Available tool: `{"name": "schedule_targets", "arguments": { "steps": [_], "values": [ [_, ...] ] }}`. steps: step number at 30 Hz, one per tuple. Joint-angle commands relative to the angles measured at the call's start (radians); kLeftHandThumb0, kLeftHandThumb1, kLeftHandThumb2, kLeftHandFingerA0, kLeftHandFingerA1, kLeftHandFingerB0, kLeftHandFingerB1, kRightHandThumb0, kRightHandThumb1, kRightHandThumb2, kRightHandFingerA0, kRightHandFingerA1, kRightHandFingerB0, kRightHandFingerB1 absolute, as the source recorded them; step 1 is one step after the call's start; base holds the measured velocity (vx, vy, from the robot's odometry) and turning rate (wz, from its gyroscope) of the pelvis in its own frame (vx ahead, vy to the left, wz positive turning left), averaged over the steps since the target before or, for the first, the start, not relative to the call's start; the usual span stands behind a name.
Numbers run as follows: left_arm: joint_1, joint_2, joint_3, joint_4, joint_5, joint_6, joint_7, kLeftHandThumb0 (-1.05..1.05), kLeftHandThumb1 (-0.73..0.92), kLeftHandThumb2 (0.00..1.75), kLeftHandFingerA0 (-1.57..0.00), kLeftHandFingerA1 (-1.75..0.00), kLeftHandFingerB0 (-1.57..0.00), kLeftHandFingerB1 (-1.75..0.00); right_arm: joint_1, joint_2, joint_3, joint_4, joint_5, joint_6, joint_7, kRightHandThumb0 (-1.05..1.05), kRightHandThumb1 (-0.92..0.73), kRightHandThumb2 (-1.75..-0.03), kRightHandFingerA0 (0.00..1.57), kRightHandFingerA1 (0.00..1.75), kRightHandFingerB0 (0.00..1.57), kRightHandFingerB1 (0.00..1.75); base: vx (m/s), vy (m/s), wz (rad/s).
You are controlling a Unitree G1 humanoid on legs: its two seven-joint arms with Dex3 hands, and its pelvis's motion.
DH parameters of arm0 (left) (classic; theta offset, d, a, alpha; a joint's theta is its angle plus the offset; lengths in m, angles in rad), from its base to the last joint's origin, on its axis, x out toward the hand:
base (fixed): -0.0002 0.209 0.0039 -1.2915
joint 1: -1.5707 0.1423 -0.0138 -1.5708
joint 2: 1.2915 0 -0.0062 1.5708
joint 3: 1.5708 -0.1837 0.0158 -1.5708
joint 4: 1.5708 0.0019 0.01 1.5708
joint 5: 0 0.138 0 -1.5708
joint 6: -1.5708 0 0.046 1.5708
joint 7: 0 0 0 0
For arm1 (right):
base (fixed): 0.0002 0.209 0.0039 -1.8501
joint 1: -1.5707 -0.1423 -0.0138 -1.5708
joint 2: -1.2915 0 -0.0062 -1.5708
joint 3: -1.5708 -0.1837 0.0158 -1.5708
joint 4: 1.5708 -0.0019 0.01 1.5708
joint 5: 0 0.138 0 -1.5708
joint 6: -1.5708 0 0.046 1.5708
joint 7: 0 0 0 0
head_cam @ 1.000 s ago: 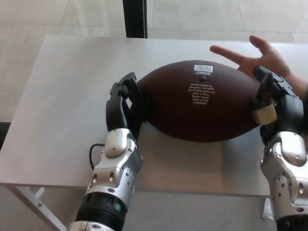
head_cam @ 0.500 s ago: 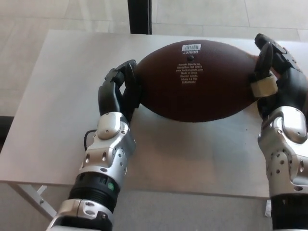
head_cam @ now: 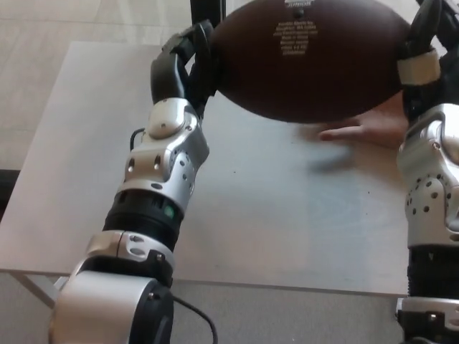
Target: The robot uses both its hands to grab the left and right ends of a football kept in the middle of the desk infront of it, lifts it up and places it in the palm of a person
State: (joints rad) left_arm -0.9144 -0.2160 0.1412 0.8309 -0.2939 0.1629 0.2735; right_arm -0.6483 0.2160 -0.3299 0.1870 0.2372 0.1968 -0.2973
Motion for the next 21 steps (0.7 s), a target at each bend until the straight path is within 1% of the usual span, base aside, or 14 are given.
{"name": "schedule_targets", "arguments": {
  "steps": [1,2,3,4,5,10,12,13,14,15,16,18,20,21],
  "values": [
    [-0.232,-0.086,-0.012,0.039,-0.028,0.162,-0.045,-0.65,0.90,0.66,-0.52,-0.96,-0.41,-0.56,-0.148,0.030,0.014,0.000,0.058,-0.023,-0.021,-0.79,-0.78,-0.64,0.74,0.76,0.57,0.45,0.00,0.000,0.00],
    [-0.260,-0.083,-0.014,0.038,-0.025,0.158,-0.061,-0.61,0.90,0.66,-0.54,-0.91,-0.43,-0.51,-0.178,0.017,-0.001,-0.001,0.077,-0.024,-0.015,-0.79,-0.82,-0.66,0.75,0.85,0.54,0.44,0.00,0.000,0.00],
    [-0.273,-0.082,-0.011,0.035,-0.027,0.165,-0.057,-0.62,0.92,0.67,-0.52,-0.90,-0.42,-0.52,-0.195,0.016,-0.009,0.016,0.074,-0.057,-0.020,-0.79,-0.63,-0.91,0.79,0.87,0.47,0.54,0.00,0.000,0.00],
    [-0.275,-0.081,-0.008,0.037,-0.026,0.166,-0.058,-0.62,0.92,0.67,-0.52,-0.90,-0.42,-0.52,-0.197,0.016,-0.009,0.018,0.073,-0.058,-0.020,-0.79,-0.63,-0.91,0.79,0.87,0.47,0.54,0.00,0.000,0.00],
    [-0.286,-0.077,-0.006,0.041,-0.026,0.170,-0.065,-0.60,0.92,0.69,-0.50,-0.86,-0.40,-0.52,-0.213,0.018,-0.026,0.020,0.090,-0.044,-0.034,-0.74,-0.81,-0.65,0.80,0.82,0.55,0.44,0.00,0.000,0.00],
    [-0.369,-0.042,0.019,0.093,-0.040,0.189,-0.119,-0.59,0.92,0.68,-0.51,-0.74,-0.42,-0.46,-0.299,0.005,-0.081,0.044,0.128,-0.009,-0.072,-0.75,-0.83,-0.65,0.77,0.75,0.55,0.43,0.00,0.000,0.00],
    [-0.423,-0.036,-0.001,0.151,0.006,0.225,-0.069,-0.50,0.92,0.68,-0.63,-0.83,-0.55,-0.58,-0.318,-0.010,-0.118,0.078,0.158,-0.023,-0.059,-0.72,-0.83,-0.65,0.68,0.82,0.53,0.45,0.00,0.000,0.00],
    [-0.425,-0.030,-0.002,0.153,0.009,0.229,-0.071,-0.50,0.92,0.68,-0.63,-0.83,-0.55,-0.58,-0.321,-0.004,-0.119,0.084,0.156,-0.029,-0.060,-0.72,-0.83,-0.65,0.68,0.82,0.53,0.45,0.00,0.000,0.00],
    [-0.448,-0.021,-0.032,0.193,0.045,0.243,-0.085,-0.47,0.91,0.67,-0.72,-0.97,-0.62,-0.64,-0.334,-0.004,-0.141,0.111,0.152,-0.033,-0.100,-0.73,-0.84,-0.64,0.81,0.84,0.54,0.43,0.00,0.000,0.00],
    [-0.467,-0.014,-0.056,0.225,0.074,0.259,-0.091,-0.39,0.71,1.10,-0.76,-0.91,-0.61,-0.75,-0.349,-0.002,-0.168,0.133,0.157,-0.035,-0.144,-0.72,-0.83,-0.65,0.81,0.81,0.55,0.44,0.00,0.000,0.00],
    [-0.478,-0.016,-0.051,0.249,0.072,0.265,-0.083,-0.39,0.88,0.66,-0.75,-0.93,-0.66,-0.70,-0.359,-0.001,-0.192,0.146,0.174,-0.034,-0.169,-0.69,-0.87,-0.66,0.71,0.77,0.54,0.44,0.00,0.000,0.00],
    [-0.488,-0.018,-0.038,0.284,0.063,0.267,-0.075,-0.40,0.88,0.67,-0.71,-0.89,-0.58,-0.66,-0.368,0.008,-0.225,0.163,0.191,-0.031,-0.195,-0.70,-0.88,-0.66,0.63,0.69,0.50,0.43,0.00,0.000,0.00],
    [-0.490,-0.016,-0.041,0.296,0.066,0.265,-0.079,-0.40,0.88,0.67,-0.71,-0.89,-0.58,-0.66,-0.370,0.013,-0.235,0.172,0.193,-0.032,-0.202,-0.70,-0.88,-0.66,0.63,0.69,0.50,0.43,0.00,0.000,0.00],
    [-0.514,-0.022,-0.103,0.341,0.131,0.293,-0.071,-0.41,0.71,1.09,-0.77,-0.91,-0.60,-0.73,-0.375,-0.004,-0.269,0.203,0.231,-0.022,-0.185,-0.71,-0.92,-0.67,0.57,0.68,0.45,0.40,0.00,0.000,0.00]
  ]
}}
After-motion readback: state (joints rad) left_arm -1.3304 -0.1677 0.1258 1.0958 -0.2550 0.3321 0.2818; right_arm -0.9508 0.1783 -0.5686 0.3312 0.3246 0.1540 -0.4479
